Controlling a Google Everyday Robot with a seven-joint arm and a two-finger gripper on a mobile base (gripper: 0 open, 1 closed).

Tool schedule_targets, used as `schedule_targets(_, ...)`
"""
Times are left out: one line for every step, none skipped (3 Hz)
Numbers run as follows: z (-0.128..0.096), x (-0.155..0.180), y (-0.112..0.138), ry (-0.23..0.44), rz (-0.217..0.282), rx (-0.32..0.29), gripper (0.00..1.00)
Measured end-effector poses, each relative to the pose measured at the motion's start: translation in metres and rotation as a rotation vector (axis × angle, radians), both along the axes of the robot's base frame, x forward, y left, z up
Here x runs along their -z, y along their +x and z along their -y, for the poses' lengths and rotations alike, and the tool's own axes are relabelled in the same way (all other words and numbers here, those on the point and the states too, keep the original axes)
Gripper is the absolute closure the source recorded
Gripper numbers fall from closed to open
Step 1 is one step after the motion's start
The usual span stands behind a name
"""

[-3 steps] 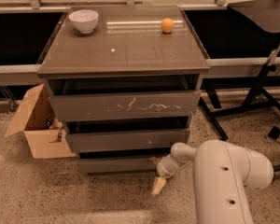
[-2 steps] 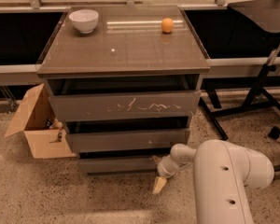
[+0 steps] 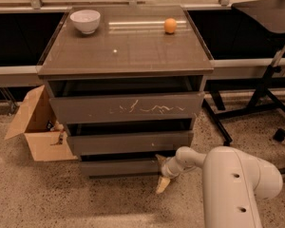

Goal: Open bottom drawer

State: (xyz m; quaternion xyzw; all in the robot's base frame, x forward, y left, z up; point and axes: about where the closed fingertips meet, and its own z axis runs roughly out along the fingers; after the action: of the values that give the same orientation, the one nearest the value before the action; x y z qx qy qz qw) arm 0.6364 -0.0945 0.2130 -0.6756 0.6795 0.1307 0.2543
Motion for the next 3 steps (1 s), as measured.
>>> schedule_targets(-0.001,0.007,0.012,0.014,0.04,-0.006,0.0)
schedule_targets(0.0,0.017,0.022,0.012,0.048,-0.004,0.0)
schedule_targets(0.001,0.027,0.031,0.011,0.044,0.003,0.0)
